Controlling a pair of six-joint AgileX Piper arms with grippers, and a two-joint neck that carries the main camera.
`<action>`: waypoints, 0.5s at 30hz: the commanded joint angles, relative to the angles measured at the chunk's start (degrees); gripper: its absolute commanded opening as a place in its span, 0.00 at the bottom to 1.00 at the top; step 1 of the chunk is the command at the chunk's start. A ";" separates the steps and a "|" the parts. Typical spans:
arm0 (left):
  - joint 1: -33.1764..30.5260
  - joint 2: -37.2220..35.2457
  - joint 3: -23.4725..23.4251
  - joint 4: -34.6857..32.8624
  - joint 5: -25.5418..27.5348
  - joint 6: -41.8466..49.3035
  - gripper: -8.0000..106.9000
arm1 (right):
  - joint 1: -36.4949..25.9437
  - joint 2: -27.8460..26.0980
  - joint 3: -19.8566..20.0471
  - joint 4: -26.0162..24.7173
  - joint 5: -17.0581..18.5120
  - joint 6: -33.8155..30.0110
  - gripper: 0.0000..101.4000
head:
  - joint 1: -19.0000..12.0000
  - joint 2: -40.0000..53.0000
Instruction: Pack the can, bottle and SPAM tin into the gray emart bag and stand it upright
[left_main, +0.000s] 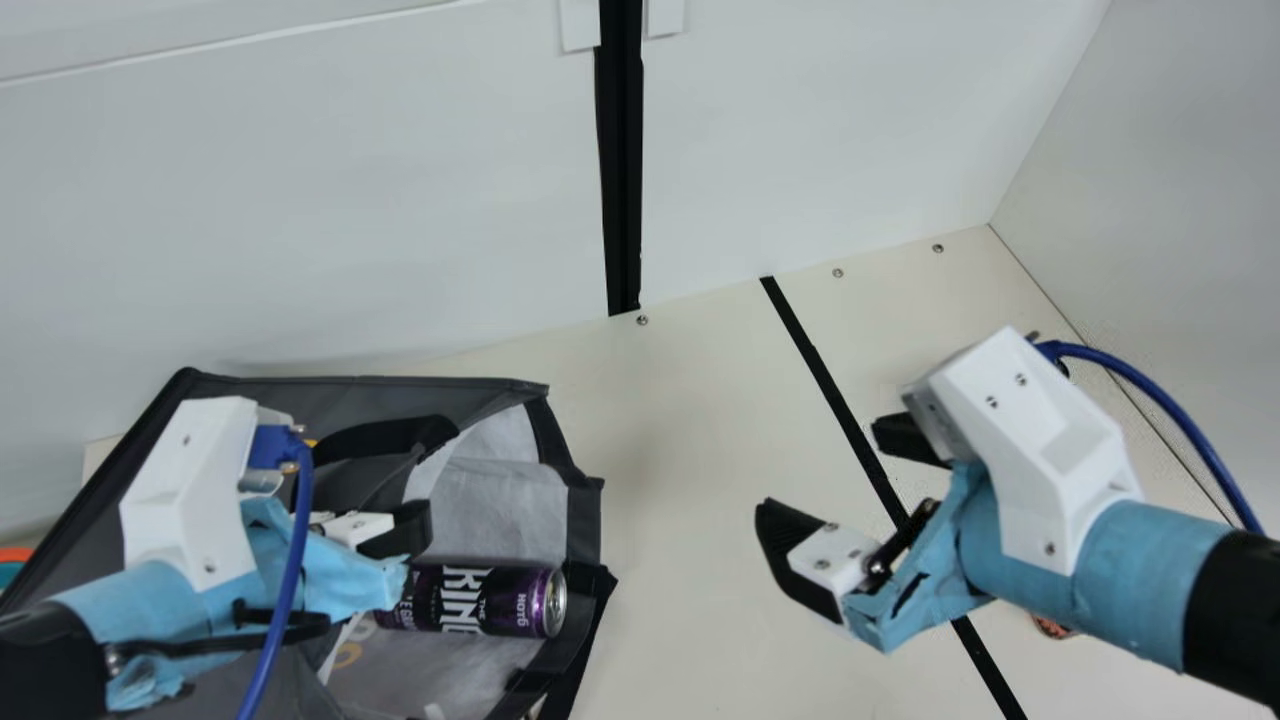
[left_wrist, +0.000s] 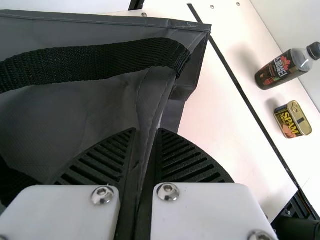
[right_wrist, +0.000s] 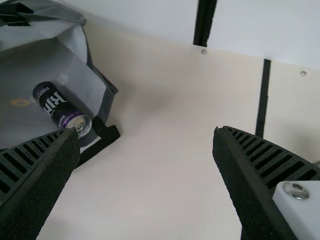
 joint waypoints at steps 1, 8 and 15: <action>0.00 0.00 0.00 0.00 0.00 0.00 0.00 | -1.87 -0.32 -0.59 -0.51 1.18 0.06 0.94 | -1.30 -0.14; 0.00 0.00 0.00 0.00 0.00 0.00 0.00 | -5.62 -1.60 -2.44 -4.49 3.83 2.53 0.94 | -1.30 -0.14; 0.00 0.00 0.00 0.00 0.00 0.00 0.00 | -4.05 -2.52 -3.23 -13.07 3.83 9.83 0.94 | -1.30 -0.14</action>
